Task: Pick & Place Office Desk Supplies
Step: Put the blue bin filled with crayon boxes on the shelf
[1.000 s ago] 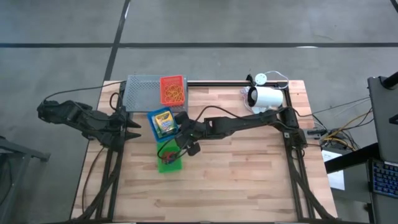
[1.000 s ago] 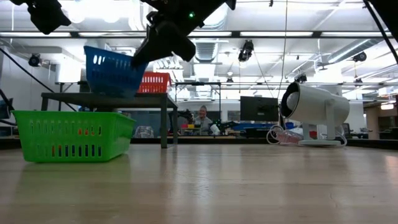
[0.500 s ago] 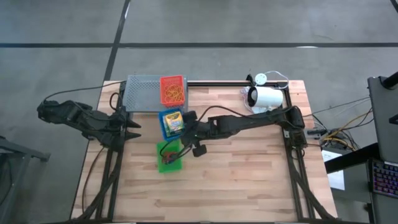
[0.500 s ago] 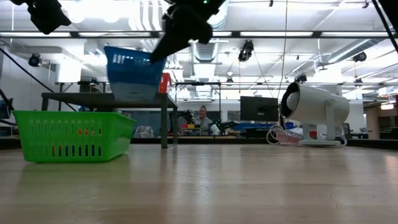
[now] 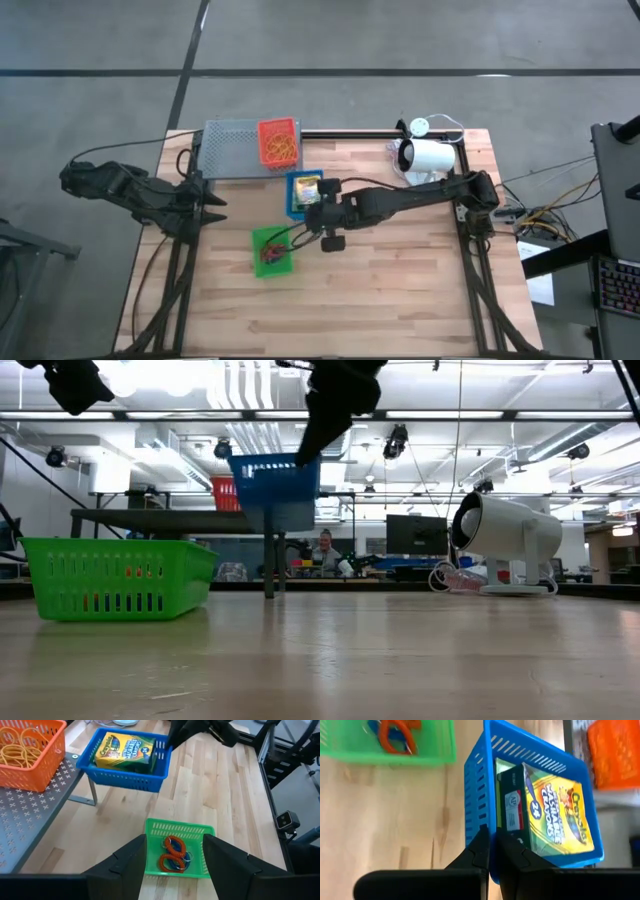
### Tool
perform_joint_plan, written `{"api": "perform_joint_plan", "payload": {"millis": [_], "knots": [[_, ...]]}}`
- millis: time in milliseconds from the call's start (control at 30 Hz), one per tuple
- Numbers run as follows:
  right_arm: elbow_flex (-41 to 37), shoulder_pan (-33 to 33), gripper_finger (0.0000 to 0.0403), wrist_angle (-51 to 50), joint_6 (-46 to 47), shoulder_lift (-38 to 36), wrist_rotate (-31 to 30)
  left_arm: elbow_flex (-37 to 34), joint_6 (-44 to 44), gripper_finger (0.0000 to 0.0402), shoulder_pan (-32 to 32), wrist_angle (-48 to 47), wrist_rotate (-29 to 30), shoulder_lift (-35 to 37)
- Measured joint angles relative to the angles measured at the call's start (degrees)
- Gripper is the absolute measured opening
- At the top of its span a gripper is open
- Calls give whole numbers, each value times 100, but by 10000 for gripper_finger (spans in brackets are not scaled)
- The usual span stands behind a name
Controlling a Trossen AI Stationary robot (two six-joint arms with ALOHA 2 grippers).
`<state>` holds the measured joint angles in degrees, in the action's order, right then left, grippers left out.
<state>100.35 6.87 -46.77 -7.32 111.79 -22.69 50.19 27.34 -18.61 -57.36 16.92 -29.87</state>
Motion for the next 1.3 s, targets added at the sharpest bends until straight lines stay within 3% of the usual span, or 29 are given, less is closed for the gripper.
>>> {"api": "perform_joint_plan", "payload": {"millis": [200, 500, 667, 833, 933, 1300], "knots": [[-205, 137, 8, -224, 512, -25, -755, -1, 0, 200, -1, 3, 0, 0], [-1088, 281, 8, 21, 1302, -507, -1205, 0, 1, 200, 0, 5, 1, 0], [-1689, 398, 8, 502, 1192, -927, -1522, 0, -1, 200, 0, 4, 1, 0], [-2379, 309, 8, 1218, 480, -1300, -1670, -1, -1, 200, 0, 2, 0, 2], [-2764, 123, 8, 1718, 17, -1560, -1596, 0, -1, 200, 0, 3, 1, 2], [-3597, -1024, 8, 3017, -1786, -2246, -258, -1, -1, 200, 0, 3, 0, 2]]}}
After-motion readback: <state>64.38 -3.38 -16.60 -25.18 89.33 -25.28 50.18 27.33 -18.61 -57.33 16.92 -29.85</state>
